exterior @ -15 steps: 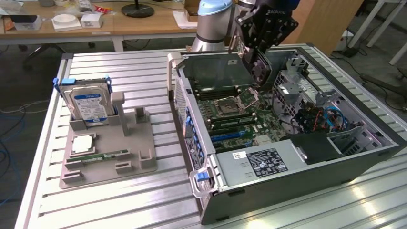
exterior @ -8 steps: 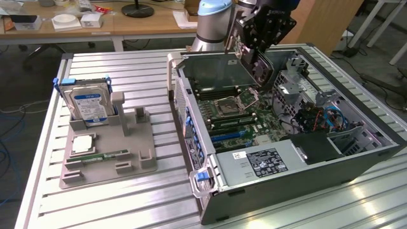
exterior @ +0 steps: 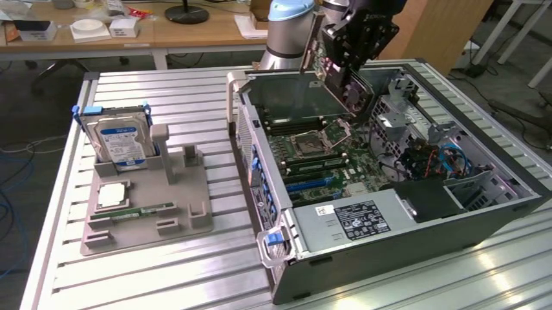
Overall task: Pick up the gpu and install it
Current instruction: 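Insert the gpu into the slot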
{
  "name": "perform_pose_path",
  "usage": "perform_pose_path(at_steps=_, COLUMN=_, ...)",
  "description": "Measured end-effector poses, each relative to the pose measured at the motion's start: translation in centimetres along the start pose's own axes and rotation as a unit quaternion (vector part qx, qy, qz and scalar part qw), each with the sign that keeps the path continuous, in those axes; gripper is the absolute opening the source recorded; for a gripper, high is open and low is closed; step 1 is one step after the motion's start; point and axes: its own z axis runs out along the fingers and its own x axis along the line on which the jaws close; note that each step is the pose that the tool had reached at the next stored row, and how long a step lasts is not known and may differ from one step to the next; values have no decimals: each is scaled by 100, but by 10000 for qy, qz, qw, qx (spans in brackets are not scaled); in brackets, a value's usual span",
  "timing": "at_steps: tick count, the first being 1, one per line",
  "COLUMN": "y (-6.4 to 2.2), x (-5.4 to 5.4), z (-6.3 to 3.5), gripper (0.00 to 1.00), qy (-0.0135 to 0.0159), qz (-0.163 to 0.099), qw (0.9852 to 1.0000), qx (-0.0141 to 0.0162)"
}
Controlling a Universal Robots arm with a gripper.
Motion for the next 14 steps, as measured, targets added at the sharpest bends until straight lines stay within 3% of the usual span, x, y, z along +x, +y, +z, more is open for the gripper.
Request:
perform_pose_path(at_steps=7, y=0, x=0, z=0, gripper=26, qy=28, qz=-389, qw=9992, qx=10)
perform_pose_path(at_steps=14, y=0, x=0, z=0, gripper=26, qy=55, qz=-770, qw=9970, qx=19)
